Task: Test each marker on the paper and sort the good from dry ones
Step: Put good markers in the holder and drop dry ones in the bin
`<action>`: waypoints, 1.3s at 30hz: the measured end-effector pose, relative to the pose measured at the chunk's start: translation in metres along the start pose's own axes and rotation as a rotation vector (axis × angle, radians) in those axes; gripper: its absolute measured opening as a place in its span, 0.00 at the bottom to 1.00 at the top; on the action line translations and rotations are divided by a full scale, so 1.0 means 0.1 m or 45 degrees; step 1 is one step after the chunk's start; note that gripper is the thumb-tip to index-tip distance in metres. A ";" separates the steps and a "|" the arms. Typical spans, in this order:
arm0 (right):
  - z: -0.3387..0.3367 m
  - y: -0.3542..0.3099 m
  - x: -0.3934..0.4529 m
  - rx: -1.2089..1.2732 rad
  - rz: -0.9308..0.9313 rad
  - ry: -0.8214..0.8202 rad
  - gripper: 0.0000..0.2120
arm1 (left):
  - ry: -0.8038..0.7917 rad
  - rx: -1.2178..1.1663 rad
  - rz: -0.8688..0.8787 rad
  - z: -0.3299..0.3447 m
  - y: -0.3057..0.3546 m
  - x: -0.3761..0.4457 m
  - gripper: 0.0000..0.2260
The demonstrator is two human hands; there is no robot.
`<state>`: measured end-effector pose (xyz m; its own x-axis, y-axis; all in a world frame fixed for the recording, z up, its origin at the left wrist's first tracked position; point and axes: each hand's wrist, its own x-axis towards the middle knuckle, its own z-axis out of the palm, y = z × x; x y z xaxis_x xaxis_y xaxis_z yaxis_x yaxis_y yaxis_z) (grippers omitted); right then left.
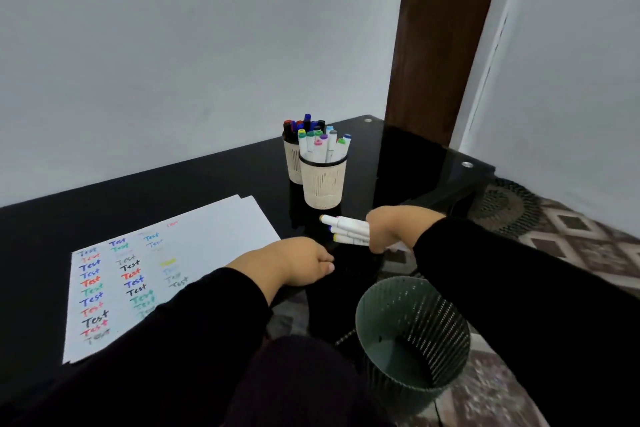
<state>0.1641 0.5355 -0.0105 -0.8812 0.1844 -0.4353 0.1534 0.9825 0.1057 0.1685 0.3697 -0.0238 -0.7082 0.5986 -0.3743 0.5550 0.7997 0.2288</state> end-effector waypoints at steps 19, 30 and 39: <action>1.60 1.03 0.45 0.184 0.047 -0.285 0.21 | -0.477 0.176 0.180 0.91 0.71 1.12 0.18; 2.52 0.92 1.03 0.291 -0.053 -0.435 0.23 | -0.623 0.223 0.148 1.34 0.47 1.67 0.18; 1.87 1.04 0.71 0.293 -0.090 -0.346 0.20 | -0.496 0.076 0.107 1.15 0.51 1.57 0.20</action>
<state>0.2007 0.6554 -0.1980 -0.7469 0.0857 -0.6593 0.2200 0.9676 -0.1235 0.1357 0.4993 -0.1745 -0.4470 0.5905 -0.6720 0.6365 0.7378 0.2250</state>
